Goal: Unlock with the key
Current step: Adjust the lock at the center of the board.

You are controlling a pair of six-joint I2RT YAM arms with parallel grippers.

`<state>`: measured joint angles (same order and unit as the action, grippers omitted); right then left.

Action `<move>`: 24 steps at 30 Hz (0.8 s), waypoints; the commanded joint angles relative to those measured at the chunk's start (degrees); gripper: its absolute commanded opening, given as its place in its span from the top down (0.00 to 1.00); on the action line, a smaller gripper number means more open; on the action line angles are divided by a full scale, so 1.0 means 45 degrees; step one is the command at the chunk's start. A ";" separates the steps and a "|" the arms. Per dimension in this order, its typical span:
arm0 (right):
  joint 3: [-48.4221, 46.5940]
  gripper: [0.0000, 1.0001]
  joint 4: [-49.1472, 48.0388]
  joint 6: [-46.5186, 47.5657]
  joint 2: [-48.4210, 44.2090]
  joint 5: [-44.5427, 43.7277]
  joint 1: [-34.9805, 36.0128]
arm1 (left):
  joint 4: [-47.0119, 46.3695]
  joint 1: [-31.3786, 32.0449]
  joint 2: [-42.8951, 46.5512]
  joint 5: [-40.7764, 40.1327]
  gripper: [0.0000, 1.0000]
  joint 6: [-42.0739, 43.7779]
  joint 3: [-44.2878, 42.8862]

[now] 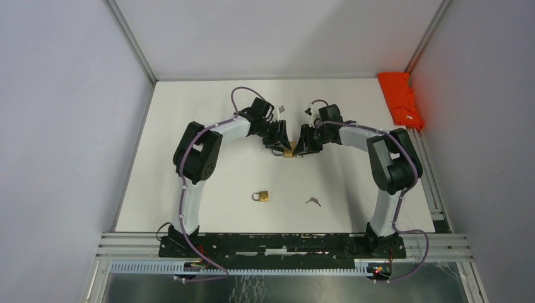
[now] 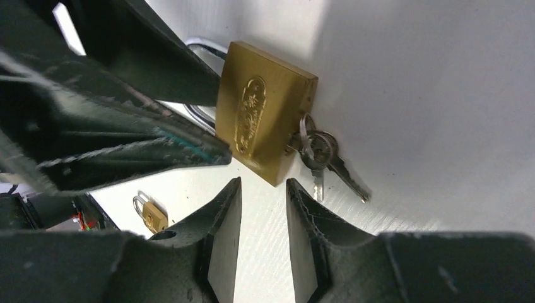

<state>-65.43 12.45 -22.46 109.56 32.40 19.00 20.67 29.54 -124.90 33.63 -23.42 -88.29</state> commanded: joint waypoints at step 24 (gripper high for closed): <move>0.0181 0.62 0.0431 0.0814 -0.2464 -0.1982 -0.0162 | 0.4563 0.0339 0.0002 -0.6169 0.31 0.1507 -0.2033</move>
<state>-65.43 14.28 -21.06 102.10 26.87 18.24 36.42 30.98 -123.00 11.29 -20.27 -95.85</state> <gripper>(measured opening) 0.378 0.691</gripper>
